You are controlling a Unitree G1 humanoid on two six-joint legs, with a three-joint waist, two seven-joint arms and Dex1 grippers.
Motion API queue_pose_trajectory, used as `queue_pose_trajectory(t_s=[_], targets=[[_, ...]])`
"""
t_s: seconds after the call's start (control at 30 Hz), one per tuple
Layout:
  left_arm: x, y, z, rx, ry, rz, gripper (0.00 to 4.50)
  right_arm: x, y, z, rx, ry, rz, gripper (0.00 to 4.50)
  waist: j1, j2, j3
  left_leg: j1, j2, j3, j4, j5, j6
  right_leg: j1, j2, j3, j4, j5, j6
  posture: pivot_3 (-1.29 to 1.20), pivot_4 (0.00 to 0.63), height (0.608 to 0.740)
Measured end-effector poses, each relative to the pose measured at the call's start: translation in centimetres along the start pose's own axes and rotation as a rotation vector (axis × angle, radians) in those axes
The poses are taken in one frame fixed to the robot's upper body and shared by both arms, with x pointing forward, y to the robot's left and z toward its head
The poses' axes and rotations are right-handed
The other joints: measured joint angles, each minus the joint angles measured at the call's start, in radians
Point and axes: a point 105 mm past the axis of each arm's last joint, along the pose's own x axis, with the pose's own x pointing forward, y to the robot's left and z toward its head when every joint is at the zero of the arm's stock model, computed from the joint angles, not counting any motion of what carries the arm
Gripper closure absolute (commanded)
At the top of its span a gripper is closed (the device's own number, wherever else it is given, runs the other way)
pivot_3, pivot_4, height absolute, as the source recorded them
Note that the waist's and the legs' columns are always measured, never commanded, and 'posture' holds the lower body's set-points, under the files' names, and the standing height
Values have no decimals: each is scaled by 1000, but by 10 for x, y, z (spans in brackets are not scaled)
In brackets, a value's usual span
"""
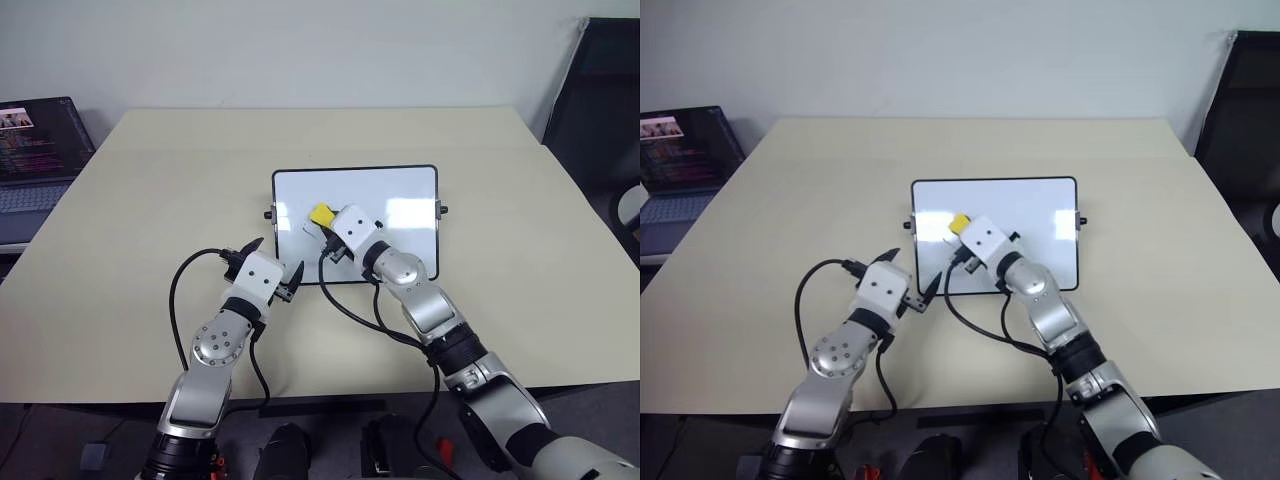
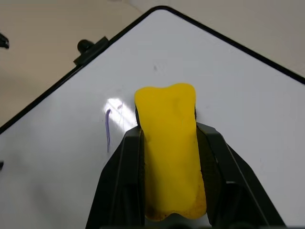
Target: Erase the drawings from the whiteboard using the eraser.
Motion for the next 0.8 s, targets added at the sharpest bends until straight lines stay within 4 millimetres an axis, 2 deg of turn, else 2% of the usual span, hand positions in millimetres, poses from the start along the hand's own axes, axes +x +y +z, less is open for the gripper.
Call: queue_pose_trajectory(t_s=[0.1, 0.23, 0.53, 0.8], targets=[[0, 0, 0, 0, -1, -1, 0, 6, 3, 3, 4, -3, -6, 3371, 0, 0, 0, 0, 0, 0, 0, 0, 0, 0, 0, 0, 0, 0, 0, 0, 150, 740], [0, 0, 0, 0, -2, -1, 0, 5, 3, 1, -13, 3, -4, 3371, 1, 0, 0, 0, 0, 0, 0, 0, 0, 0, 0, 0, 1, 0, 0, 0, 150, 740], [0, 4, -1, 5, 3, 25, 0, -33, 11, -29, -103, 59, 77, 3371, 5, 0, 0, 1, -1, -1, 1, 0, 0, 1, -1, 0, 0, 0, 0, 0, 150, 740], [-2, 3, -3, 3, 11, 25, 0, -37, 5, -32, -126, 72, 90, 3371, 7, 0, 0, 2, -1, -1, 1, 0, 0, 2, -1, -1, 0, 0, 0, 0, 150, 740]])
